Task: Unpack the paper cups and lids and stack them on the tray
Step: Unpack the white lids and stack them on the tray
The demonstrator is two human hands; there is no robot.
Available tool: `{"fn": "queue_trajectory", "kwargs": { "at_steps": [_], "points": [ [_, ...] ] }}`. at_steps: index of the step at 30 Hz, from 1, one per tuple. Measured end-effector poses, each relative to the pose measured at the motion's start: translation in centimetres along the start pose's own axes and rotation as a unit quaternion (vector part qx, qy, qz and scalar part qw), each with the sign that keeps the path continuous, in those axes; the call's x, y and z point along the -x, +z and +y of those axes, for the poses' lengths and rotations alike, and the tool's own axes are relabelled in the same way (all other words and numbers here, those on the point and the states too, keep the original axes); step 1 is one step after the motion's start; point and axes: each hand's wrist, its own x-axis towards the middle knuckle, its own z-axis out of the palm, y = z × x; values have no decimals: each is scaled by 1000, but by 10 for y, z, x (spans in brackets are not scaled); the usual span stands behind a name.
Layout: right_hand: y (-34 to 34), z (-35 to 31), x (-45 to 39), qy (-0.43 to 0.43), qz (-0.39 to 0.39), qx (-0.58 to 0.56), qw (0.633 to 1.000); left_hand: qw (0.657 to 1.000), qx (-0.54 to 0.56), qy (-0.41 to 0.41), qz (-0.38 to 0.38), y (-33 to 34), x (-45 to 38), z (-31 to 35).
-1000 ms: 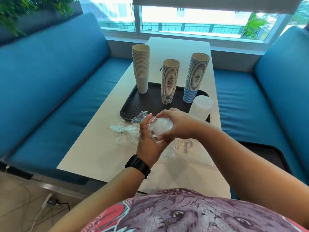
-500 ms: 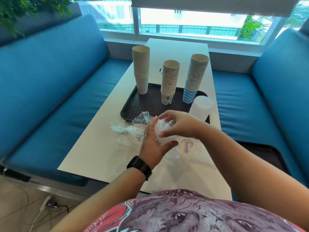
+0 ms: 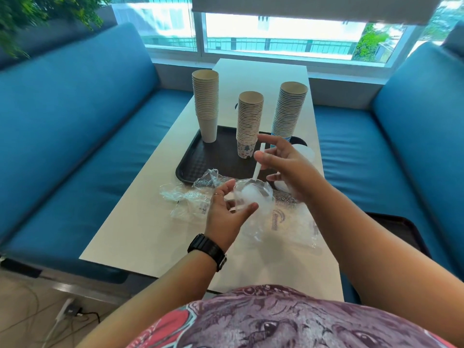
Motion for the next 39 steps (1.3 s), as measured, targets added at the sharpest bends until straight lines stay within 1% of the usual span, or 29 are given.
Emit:
{"fn": "queue_trajectory", "kwargs": {
  "at_steps": [3, 5, 8, 10, 12, 14, 17, 19, 22, 27, 34, 39],
  "points": [
    [-6, 15, -2, 55, 19, -59, 997, 1000, -3, -18, 18, 4, -3, -3],
    [-8, 26, 0, 74, 32, -89, 993, 999, 9, -45, 24, 6, -5, -6],
    [-14, 36, 1, 72, 53, -117, 989, 993, 47, -92, 48, 4, -8, -13],
    [-20, 39, -1, 48, 81, -118, 989, 986, 82, -122, 73, 4, -10, -16],
    [-29, 40, -6, 14, 128, -78, 989, 979, 109, -147, 87, 5, -13, -20],
    [-39, 40, -9, -19, 179, -5, 984, 973, 137, -164, 90, 7, -16, -21],
    [-57, 42, -17, -64, 245, 108, 961, 961, 190, -180, 89, 12, -18, -16],
    [-69, 47, -23, -78, 270, 177, 943, 957, 218, -175, 78, 17, -19, -11],
    [-83, 58, -31, -62, 268, 233, 933, 953, 240, -170, 68, 22, -21, -5],
    [-91, 75, -35, -38, 241, 260, 934, 950, 258, -160, 69, 27, -25, 2],
    [-88, 81, -41, -41, 206, 279, 937, 950, 256, -161, 76, 30, -28, 2],
    [-85, 79, -44, -23, 195, 327, 924, 950, 260, -159, 72, 31, -29, 4]
  ]
}}
